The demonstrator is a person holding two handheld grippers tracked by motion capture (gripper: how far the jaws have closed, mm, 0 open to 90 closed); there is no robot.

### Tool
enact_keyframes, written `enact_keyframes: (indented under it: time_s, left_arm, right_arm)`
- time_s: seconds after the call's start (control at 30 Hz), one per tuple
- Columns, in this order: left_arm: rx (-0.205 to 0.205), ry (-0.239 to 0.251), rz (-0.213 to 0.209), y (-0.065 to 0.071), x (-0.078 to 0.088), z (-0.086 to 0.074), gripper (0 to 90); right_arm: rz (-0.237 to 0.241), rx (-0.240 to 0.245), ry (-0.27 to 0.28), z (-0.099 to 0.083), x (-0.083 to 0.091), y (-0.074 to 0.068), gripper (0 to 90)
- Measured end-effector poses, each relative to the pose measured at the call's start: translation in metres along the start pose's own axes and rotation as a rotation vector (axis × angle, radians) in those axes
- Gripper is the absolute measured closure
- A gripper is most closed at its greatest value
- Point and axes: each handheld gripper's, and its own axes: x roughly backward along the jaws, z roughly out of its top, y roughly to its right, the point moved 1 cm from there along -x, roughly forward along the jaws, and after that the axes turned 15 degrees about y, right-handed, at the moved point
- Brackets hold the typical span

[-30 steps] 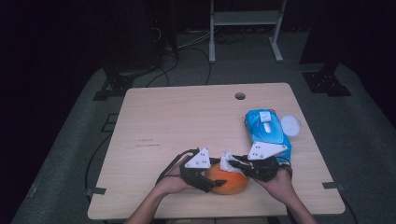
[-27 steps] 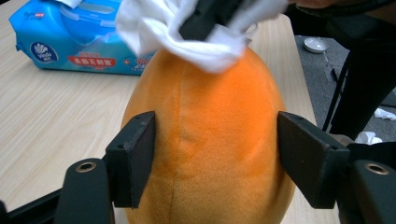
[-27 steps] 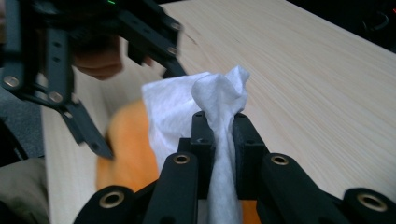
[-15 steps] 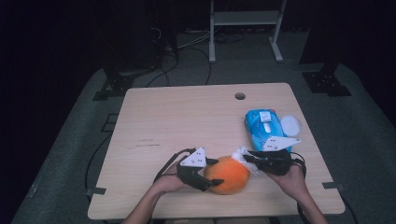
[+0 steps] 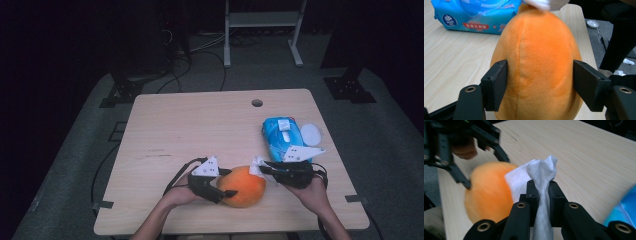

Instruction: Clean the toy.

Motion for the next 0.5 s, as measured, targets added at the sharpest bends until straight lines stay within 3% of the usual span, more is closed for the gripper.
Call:
enact_keyframes:
  time_s: [0.13,0.2,0.33,0.4,0.5]
  left_arm:
    - [-0.027,-0.009,-0.003,0.005,-0.004,0.003,29.6]
    - [-0.014,-0.007,-0.006,0.004,-0.003,0.002,29.4]
    - [0.009,0.0,-0.003,0.0,0.0,0.001,29.6]
    - [0.012,0.006,0.0,0.001,-0.002,0.001,29.6]
    - [0.004,0.0,0.002,0.001,-0.005,0.002,28.9]
  right_arm:
    - [0.049,0.035,0.0,0.004,-0.012,-0.017,80.3]
    - [0.051,0.075,-0.02,0.004,-0.018,-0.021,80.3]
    - [0.008,0.059,-0.037,0.002,-0.013,-0.01,80.3]
    - [-0.01,0.025,-0.034,-0.002,-0.009,-0.003,80.4]
    - [-0.015,0.027,-0.026,-0.002,-0.009,-0.005,80.4]
